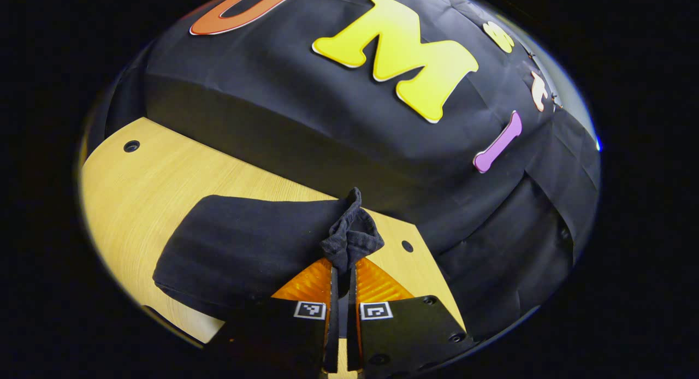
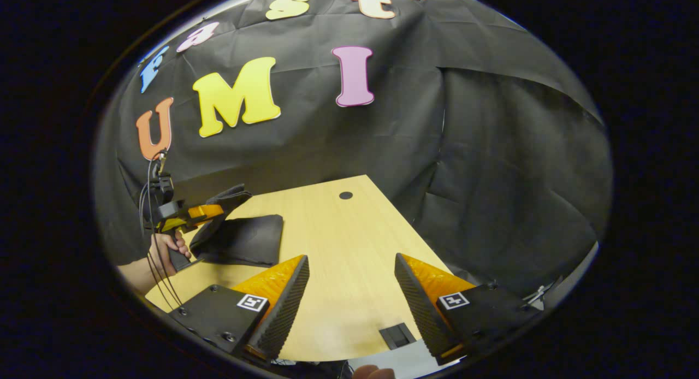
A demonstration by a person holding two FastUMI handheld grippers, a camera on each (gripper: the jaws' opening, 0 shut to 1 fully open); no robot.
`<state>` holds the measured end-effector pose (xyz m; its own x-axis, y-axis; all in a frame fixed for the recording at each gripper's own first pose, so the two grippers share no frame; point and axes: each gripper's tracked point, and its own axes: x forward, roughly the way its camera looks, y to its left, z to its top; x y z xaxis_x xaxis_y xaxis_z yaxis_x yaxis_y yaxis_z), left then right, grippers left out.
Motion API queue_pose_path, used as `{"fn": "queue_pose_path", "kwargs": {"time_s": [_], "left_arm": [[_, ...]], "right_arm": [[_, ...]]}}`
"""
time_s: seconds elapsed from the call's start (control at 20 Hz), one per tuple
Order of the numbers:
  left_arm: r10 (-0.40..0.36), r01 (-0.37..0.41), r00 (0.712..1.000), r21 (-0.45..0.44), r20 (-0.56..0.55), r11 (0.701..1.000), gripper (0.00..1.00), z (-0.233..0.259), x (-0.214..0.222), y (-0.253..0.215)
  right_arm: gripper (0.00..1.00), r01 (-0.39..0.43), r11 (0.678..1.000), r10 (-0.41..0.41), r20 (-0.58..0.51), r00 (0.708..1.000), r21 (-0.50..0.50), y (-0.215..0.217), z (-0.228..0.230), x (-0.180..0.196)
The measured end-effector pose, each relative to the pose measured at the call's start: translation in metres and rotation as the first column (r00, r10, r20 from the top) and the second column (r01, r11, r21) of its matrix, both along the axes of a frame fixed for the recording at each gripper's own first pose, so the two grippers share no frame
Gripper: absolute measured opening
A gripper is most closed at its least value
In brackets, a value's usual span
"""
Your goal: Grasp the waist and the cuffs of the jeans and fold them to make the two legs overlap; first hold the waist and fold one-third of the jeans toward the cuffs, then hold the cuffs and fold the remaining one-third in the same direction to finish folding.
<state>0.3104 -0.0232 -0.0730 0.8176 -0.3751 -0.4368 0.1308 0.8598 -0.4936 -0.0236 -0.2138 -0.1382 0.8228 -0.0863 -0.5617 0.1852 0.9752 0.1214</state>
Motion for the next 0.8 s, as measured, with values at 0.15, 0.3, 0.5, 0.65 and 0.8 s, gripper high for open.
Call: {"fn": "queue_pose_path", "kwargs": {"time_s": [0.15, 0.3, 0.5, 0.65, 0.8], "left_arm": [[0.005, -0.005, 1.000, 0.016, -0.016, 1.000, 0.09, -0.011, 0.001, -0.006], [0.007, -0.006, 0.999, 0.027, -0.050, 1.000, 0.09, -0.026, 0.002, -0.012], [0.006, -0.006, 0.995, 0.006, -0.103, 1.000, 0.12, -0.049, 0.001, -0.018], [0.007, -0.006, 0.991, 0.006, -0.130, 1.000, 0.15, -0.061, -0.001, -0.022], [0.010, -0.007, 0.988, 0.019, -0.151, 1.000, 0.17, -0.071, -0.001, -0.023]], "right_arm": [[0.93, 0.011, 1.000, -0.011, -0.005, 1.000, 0.002, -0.006, -0.004, 0.000], [0.98, 0.019, 1.000, -0.019, -0.016, 1.000, 0.008, -0.010, -0.009, 0.001], [0.98, 0.021, 1.000, -0.020, -0.027, 0.999, 0.012, -0.011, -0.014, 0.005], [0.98, 0.017, 1.000, -0.017, -0.033, 0.999, 0.011, -0.010, -0.018, 0.006], [0.98, 0.018, 1.000, -0.018, -0.041, 0.999, 0.015, -0.009, -0.021, 0.009]]}}
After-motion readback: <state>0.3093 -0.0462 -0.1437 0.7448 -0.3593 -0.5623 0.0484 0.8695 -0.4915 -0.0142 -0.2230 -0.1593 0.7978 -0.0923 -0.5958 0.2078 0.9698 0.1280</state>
